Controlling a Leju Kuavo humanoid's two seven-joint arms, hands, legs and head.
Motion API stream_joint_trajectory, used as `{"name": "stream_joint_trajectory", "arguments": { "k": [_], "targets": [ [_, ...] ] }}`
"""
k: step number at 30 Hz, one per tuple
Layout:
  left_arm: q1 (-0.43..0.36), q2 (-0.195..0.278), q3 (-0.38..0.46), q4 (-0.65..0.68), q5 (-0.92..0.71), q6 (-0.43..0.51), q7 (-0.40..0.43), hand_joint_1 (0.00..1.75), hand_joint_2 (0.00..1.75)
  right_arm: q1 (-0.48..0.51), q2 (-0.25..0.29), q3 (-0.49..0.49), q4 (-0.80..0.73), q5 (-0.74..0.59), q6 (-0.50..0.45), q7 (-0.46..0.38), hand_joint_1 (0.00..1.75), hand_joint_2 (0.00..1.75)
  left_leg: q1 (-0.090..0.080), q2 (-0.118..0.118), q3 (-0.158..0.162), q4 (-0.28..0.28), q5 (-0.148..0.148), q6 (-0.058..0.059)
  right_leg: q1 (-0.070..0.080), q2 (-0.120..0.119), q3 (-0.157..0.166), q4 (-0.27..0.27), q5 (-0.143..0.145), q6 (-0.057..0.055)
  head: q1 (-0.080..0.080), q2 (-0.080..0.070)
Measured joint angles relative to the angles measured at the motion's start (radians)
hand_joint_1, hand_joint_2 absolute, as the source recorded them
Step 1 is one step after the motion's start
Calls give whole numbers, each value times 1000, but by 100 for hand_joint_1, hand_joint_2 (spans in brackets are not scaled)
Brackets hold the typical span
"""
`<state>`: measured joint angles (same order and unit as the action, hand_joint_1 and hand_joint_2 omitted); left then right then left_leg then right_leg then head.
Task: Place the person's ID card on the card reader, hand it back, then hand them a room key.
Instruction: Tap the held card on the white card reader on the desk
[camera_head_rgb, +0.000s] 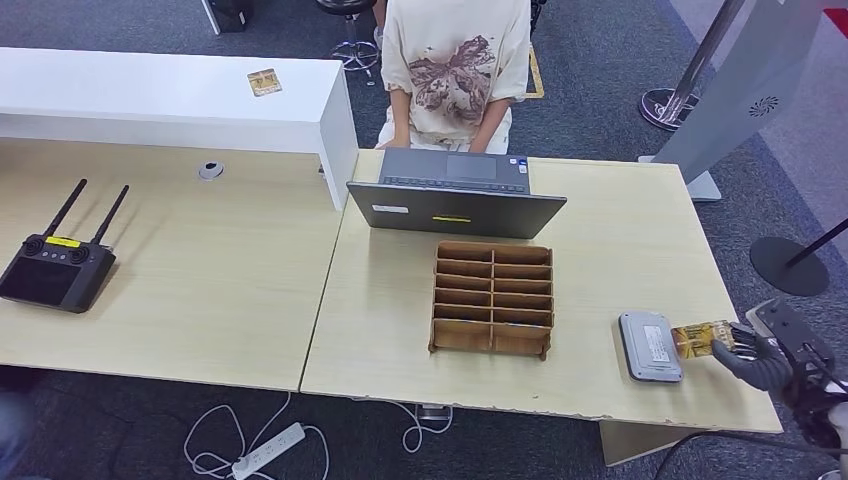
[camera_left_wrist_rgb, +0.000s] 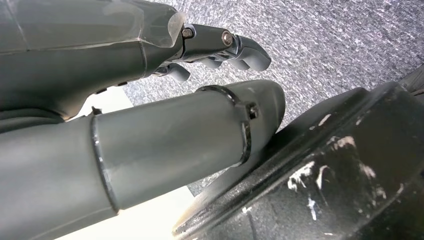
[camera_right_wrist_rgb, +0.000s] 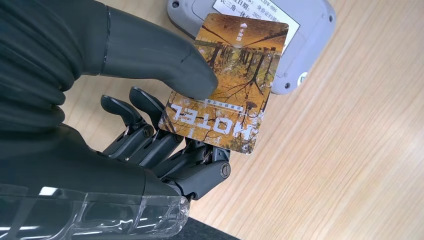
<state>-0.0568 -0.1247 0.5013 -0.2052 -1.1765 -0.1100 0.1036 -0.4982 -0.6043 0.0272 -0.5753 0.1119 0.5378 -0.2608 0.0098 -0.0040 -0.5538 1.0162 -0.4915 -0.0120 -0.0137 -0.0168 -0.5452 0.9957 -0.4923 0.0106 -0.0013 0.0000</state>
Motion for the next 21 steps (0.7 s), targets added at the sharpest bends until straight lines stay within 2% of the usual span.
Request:
{"name": "stream_joint_trajectory", "arguments": {
  "k": [21],
  "targets": [
    [0,3,13,0,-9,-7,-10,0,0,29,0,32,-62,-23,29,40,175,175,0,0,0,0,0,0,0,0,0,0,0,0,0,0]
  ]
}}
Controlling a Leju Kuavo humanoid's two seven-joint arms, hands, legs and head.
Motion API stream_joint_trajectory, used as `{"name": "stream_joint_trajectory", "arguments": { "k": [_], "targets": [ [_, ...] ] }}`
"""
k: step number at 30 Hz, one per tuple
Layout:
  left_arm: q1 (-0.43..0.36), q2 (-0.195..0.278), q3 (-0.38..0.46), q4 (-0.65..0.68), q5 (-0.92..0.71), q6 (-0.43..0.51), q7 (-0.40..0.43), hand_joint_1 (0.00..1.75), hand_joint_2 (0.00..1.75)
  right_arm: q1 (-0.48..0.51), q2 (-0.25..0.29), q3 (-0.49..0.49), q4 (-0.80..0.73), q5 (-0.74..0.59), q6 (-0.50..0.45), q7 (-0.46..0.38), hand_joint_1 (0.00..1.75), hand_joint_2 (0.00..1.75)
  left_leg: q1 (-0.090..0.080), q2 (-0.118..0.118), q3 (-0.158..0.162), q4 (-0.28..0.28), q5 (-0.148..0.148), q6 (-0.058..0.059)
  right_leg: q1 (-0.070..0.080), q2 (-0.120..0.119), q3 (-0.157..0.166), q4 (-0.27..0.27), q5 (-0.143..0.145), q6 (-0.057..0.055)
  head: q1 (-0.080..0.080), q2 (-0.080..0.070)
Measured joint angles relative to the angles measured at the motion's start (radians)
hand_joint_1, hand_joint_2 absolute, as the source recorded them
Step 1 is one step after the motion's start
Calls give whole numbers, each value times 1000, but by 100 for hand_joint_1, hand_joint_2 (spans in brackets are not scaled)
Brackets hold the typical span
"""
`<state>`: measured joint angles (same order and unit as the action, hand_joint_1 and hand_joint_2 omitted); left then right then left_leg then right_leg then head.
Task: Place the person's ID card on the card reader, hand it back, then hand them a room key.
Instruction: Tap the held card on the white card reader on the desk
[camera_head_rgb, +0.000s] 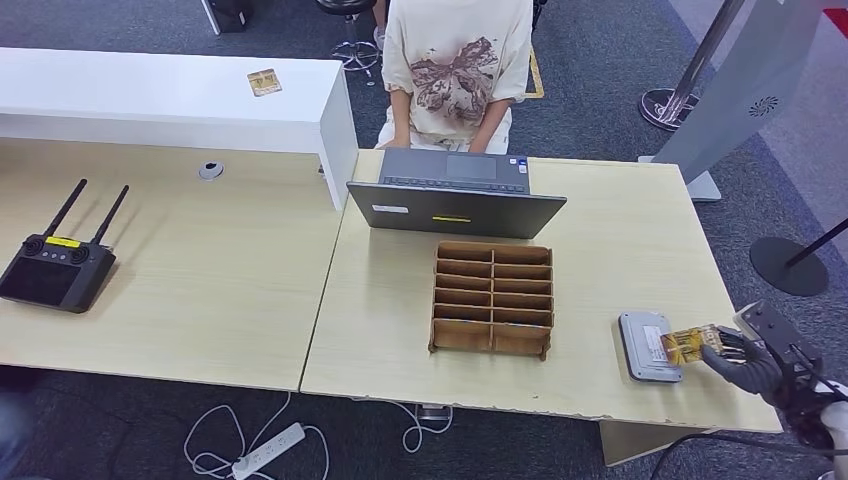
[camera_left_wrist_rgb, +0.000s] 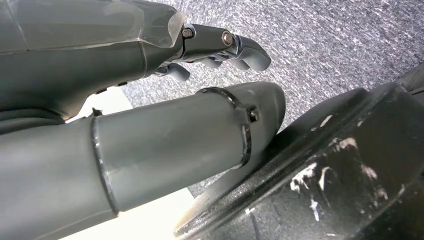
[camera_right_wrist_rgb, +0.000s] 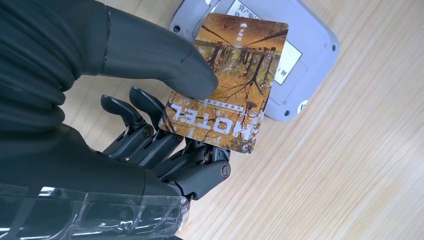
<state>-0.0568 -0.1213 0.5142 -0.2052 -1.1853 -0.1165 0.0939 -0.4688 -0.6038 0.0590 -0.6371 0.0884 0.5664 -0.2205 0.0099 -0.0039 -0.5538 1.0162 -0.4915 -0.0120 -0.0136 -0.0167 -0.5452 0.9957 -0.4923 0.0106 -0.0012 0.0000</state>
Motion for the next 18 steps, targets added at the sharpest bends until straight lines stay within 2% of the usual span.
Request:
{"name": "stream_joint_trajectory", "arguments": {
  "k": [18],
  "targets": [
    [0,0,3,0,-9,-1,-1,0,0,7,12,42,-54,-23,-9,51,175,175,0,0,0,0,0,0,0,0,0,0,0,0,0,0]
  ]
}}
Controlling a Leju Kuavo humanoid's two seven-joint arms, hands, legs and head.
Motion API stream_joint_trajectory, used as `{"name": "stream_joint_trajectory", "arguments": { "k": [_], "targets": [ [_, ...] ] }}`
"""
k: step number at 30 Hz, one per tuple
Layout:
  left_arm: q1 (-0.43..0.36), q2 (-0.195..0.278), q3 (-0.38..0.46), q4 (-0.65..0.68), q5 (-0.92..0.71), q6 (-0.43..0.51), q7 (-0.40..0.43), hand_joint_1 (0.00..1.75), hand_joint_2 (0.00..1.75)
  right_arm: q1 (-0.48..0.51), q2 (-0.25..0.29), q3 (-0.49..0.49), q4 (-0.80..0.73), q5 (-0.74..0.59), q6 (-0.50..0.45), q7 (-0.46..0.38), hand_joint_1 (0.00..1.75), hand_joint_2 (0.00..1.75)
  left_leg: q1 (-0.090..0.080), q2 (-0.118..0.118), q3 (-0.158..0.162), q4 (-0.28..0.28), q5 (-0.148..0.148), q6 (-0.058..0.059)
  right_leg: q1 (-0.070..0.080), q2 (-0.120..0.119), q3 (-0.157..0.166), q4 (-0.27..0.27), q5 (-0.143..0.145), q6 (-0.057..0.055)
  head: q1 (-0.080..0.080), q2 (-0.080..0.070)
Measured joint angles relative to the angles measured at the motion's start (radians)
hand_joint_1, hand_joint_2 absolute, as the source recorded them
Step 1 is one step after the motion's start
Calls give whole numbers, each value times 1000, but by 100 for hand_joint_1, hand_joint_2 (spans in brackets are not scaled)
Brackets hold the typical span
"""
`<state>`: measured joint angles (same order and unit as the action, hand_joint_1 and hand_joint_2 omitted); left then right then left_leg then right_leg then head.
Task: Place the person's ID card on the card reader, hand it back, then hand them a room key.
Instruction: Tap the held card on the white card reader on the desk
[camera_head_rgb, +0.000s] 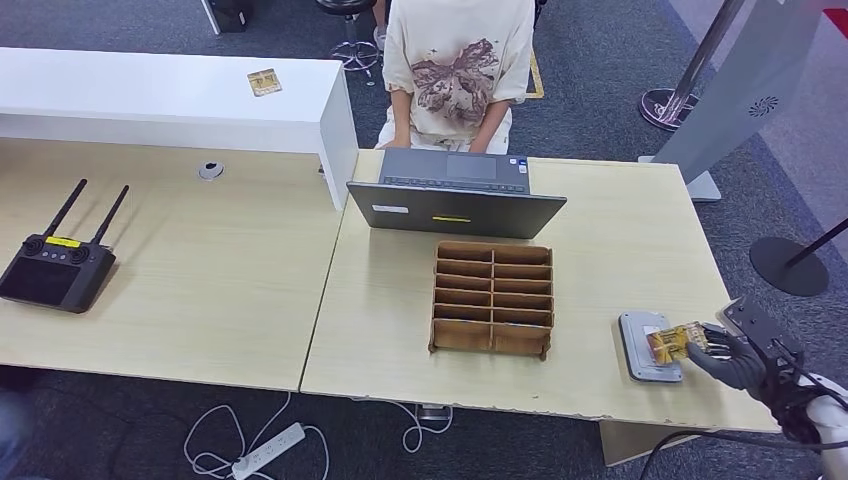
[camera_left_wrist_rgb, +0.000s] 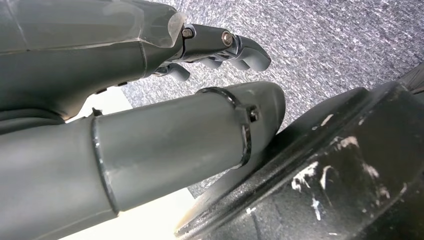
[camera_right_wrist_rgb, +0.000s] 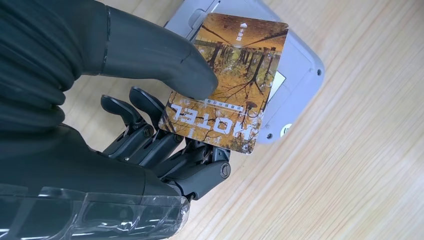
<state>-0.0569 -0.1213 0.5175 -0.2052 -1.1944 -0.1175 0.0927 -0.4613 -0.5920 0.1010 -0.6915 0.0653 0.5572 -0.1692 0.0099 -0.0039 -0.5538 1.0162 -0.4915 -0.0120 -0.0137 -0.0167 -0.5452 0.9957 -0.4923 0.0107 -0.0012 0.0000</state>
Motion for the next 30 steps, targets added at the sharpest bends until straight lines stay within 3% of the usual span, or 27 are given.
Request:
{"name": "stream_joint_trajectory", "arguments": {
  "k": [13,30],
  "targets": [
    [0,0,0,0,-3,1,0,0,0,-15,7,45,15,91,-99,35,175,175,0,0,0,0,0,0,0,0,0,0,0,0,0,0],
    [0,-1,1,0,-6,3,0,0,0,-23,26,72,22,114,-128,43,175,175,0,0,0,0,0,1,0,0,0,0,0,0,0,0]
  ]
}}
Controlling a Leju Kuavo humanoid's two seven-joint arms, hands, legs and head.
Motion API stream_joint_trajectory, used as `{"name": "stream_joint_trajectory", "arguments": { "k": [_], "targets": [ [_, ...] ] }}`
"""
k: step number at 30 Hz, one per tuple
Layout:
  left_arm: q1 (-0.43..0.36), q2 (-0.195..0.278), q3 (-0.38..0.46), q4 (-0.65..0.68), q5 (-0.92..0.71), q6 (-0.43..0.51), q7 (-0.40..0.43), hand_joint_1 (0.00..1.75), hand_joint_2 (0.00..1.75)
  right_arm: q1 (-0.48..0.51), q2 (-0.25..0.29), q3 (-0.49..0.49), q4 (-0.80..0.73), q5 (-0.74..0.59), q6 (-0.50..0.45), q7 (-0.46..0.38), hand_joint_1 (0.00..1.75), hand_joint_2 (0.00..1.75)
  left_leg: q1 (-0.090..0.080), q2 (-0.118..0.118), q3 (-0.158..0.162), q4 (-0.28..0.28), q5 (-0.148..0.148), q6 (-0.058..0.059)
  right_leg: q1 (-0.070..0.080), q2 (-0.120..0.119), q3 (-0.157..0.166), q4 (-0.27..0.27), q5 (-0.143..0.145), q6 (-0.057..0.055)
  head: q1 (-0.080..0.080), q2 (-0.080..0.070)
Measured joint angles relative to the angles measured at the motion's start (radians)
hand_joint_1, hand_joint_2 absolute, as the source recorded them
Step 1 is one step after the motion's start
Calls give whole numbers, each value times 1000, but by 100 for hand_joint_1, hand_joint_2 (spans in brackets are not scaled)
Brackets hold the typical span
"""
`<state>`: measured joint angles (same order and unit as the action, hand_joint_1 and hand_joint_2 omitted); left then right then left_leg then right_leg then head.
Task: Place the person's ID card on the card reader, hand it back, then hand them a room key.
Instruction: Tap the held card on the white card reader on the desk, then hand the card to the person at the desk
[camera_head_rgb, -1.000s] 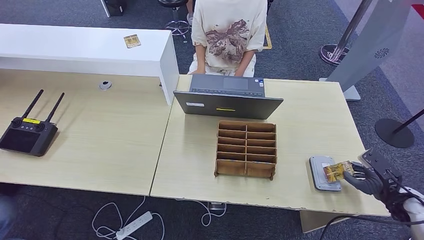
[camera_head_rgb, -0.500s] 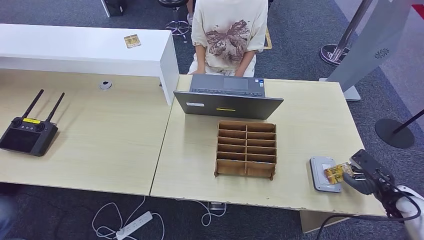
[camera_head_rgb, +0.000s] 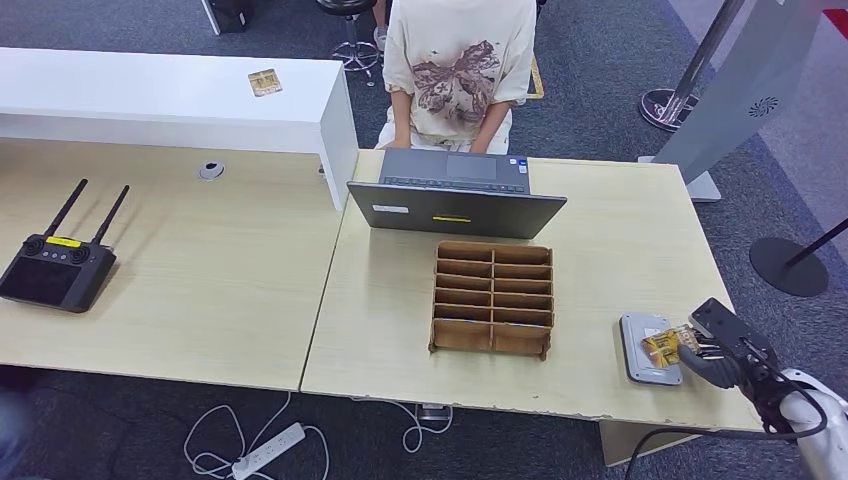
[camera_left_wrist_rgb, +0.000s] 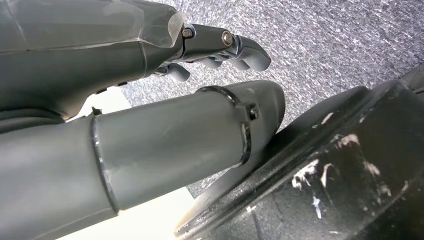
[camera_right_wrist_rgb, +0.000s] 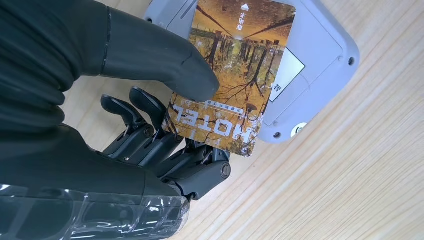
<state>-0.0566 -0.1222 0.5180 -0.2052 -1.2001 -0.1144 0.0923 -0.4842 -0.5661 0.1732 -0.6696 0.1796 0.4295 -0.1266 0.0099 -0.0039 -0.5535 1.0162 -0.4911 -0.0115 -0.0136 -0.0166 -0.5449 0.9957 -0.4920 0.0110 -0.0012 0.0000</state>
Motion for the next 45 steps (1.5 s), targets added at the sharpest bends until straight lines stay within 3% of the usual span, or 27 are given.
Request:
{"name": "stream_joint_trajectory", "arguments": {
  "k": [8,15,24,27,29,32,37,45],
  "targets": [
    [0,0,5,0,0,0,-3,0,0,10,7,-11,-27,-64,7,-31,175,175,0,0,0,0,0,0,0,0,0,0,0,0,0,0],
    [1,0,14,0,0,3,-6,0,0,13,19,-52,-74,-96,-41,-79,175,175,0,0,0,0,0,0,0,0,0,0,0,0,0,0],
    [0,-1,17,0,-4,6,-6,0,0,8,37,-129,-116,-228,22,-150,175,175,0,0,0,0,0,0,0,0,0,0,0,0,0,0],
    [0,-2,17,0,-6,9,-6,0,0,4,50,-147,-136,-251,0,-173,175,175,0,0,-1,0,0,0,0,0,0,0,0,0,0,0],
    [0,-3,17,0,-8,12,-5,0,0,-4,66,-153,-155,-240,-57,-188,175,175,0,0,-1,0,0,0,0,0,0,0,0,0,0,0],
    [-1,-5,17,0,-11,16,-2,0,0,-24,98,-147,-197,-154,-218,-212,175,175,0,1,0,0,0,0,0,1,0,1,0,0,0,0],
    [-2,-9,17,0,-20,22,0,0,0,-59,150,-89,-276,123,-539,-227,175,175,0,1,0,0,1,0,0,1,0,2,0,0,0,0],
    [-6,-11,17,0,-44,18,-4,0,0,-130,214,21,-336,481,-781,-188,175,175,0,1,0,0,1,1,0,1,0,2,0,0,0,0]
  ]
}}
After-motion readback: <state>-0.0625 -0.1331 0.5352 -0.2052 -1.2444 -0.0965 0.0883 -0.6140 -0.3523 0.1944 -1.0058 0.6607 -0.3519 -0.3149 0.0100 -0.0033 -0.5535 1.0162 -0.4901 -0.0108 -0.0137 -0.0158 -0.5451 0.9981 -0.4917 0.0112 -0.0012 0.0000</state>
